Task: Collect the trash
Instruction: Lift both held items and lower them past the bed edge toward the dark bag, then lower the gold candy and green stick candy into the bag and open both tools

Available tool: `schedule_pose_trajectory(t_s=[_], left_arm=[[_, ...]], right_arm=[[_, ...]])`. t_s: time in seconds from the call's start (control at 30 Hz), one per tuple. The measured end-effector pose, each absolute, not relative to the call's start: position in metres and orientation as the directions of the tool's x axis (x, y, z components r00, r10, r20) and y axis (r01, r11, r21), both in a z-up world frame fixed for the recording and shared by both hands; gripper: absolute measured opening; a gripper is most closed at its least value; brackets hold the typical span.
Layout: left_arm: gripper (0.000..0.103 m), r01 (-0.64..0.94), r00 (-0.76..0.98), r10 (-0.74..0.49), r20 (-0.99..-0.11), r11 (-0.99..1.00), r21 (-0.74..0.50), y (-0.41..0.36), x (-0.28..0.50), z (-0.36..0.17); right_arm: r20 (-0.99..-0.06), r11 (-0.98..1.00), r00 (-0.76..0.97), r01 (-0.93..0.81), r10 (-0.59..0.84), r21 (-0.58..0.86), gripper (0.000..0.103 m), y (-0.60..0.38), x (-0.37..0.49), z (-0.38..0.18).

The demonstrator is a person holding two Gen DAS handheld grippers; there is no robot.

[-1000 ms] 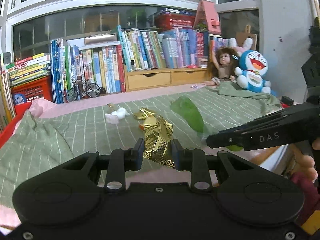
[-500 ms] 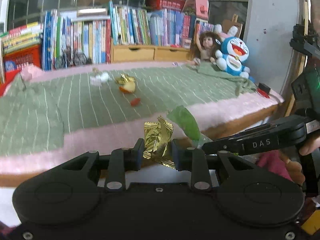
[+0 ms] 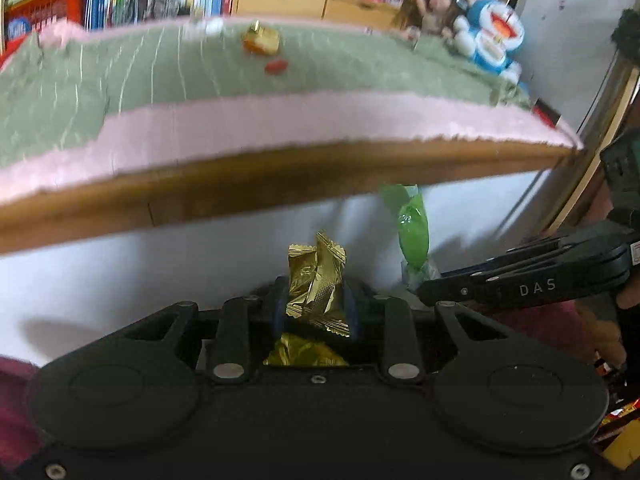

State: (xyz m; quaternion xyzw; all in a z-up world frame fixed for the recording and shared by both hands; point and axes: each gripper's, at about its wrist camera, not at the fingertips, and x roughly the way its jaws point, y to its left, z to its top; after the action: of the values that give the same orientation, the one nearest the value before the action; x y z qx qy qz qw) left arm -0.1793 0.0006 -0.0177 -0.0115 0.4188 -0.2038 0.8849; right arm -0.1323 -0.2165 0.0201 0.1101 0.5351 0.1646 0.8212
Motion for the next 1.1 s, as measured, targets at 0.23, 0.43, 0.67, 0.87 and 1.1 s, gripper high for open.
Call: schedule_pose_trajectory(t_s=[0.23, 0.43, 0.67, 0.87, 1.1], left_arm=[[0.027, 0.323, 0.516, -0.333, -0.789, 0.929, -0.181, -0.003, -0.166, -0.051], [0.027, 0.284, 0.467, -0.290, -0.836, 0.944, -0.169, -0.011, -0.146, -0.094], [0.027, 0.260, 0.399, -0.244, -0.884, 0.955, -0.146, -0.022, -0.130, -0.134], [0.027, 0.236, 0.367, -0.212, -0.906, 0.963, -0.130, -0.026, -0.120, -0.153], [0.028, 0.231, 0.338, -0.195, -0.921, 0.966, -0.120, -0.029, -0.115, -0.163]], right_arm=[[-0.871, 0.923, 0.307, -0.088, 0.383, 0.375, 0.032, -0.219, -0.124, -0.005], [-0.898, 0.923, 0.226, -0.016, 0.377, 0.384, 0.033, -0.217, -0.103, -0.041], [-0.923, 0.937, 0.172, 0.006, 0.344, 0.350, 0.033, -0.210, -0.097, -0.071], [-0.932, 0.939, 0.141, 0.036, 0.333, 0.341, 0.033, -0.210, -0.088, -0.088], [-0.938, 0.941, 0.119, 0.055, 0.327, 0.335, 0.033, -0.214, -0.082, -0.097]])
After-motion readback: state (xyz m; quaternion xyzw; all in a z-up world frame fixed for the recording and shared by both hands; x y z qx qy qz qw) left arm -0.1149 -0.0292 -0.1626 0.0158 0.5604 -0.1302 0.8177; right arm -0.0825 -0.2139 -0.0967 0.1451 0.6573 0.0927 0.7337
